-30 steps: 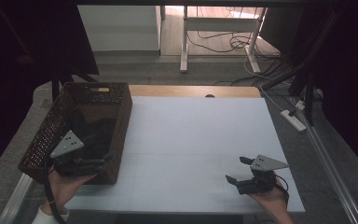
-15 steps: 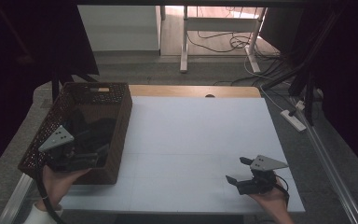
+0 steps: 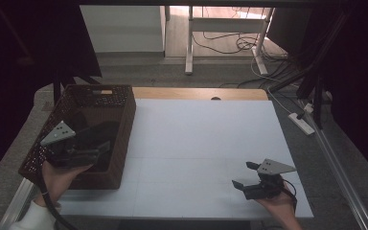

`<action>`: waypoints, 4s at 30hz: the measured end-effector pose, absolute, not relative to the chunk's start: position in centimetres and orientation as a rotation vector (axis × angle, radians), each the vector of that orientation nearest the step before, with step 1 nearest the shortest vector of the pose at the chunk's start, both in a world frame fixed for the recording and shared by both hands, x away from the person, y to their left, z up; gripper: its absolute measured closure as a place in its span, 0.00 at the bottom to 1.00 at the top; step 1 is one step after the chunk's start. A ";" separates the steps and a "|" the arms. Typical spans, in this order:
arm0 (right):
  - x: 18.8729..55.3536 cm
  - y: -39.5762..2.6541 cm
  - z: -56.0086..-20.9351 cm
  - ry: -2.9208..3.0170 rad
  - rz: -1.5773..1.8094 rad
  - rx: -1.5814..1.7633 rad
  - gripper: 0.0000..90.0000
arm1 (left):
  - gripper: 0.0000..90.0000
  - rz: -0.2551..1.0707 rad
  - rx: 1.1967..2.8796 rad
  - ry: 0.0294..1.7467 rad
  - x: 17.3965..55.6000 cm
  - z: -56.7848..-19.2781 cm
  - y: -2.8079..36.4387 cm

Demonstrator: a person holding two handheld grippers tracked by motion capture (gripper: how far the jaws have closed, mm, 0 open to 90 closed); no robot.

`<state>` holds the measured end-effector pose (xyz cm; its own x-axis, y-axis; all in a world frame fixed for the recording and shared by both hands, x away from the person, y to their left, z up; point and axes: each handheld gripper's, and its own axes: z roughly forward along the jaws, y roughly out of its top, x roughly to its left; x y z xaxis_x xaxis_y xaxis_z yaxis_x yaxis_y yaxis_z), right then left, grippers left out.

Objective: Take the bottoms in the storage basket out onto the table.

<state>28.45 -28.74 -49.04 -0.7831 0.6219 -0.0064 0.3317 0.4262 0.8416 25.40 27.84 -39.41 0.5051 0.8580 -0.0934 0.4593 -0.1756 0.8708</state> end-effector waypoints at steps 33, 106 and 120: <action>28.5 -28.5 -49.4 2.387 1.229 0.811 0.13 | 0.15 0.544 1.846 1.222 29.2 -39.8 30.8; 28.9 -28.1 -50.3 2.451 1.170 0.815 0.13 | 0.17 0.457 2.164 1.466 33.7 -43.5 36.3; 28.9 -28.0 -50.4 2.466 1.153 0.811 0.13 | 0.16 0.442 2.203 1.477 35.1 -44.4 35.6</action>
